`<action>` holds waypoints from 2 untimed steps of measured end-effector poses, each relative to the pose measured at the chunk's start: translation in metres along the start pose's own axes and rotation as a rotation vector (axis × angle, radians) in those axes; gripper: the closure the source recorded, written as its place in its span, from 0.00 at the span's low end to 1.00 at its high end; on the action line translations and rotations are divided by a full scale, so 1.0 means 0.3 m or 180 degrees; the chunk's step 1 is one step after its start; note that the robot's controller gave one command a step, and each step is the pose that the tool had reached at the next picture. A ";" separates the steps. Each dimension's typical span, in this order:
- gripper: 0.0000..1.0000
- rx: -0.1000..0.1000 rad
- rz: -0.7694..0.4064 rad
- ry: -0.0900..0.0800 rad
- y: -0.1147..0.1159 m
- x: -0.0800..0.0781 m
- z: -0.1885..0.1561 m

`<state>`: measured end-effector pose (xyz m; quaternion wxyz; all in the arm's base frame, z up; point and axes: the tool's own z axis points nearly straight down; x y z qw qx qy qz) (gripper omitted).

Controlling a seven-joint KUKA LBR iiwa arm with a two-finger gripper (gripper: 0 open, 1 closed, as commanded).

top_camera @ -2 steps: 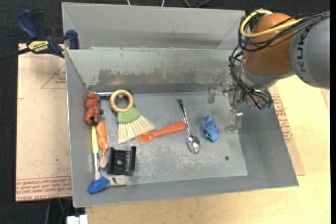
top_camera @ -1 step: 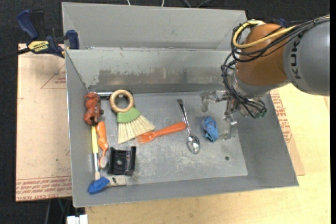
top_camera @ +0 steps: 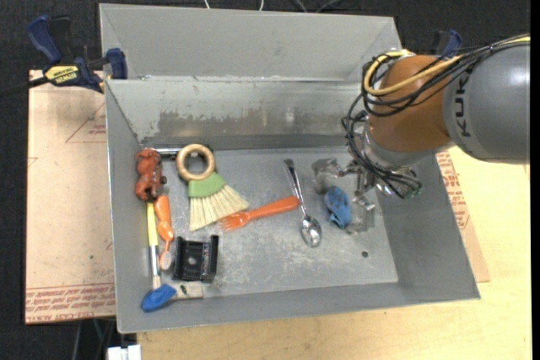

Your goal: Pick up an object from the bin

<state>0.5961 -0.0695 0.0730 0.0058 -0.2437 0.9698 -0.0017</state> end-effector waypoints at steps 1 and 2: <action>1.00 -0.0015 -0.0994 -0.0006 -0.024 0.008 0.007; 1.00 -0.0015 -0.0994 -0.0006 -0.024 0.008 0.007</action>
Offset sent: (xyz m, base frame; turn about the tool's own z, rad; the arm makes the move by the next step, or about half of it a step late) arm 0.0000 0.0000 0.0000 0.0000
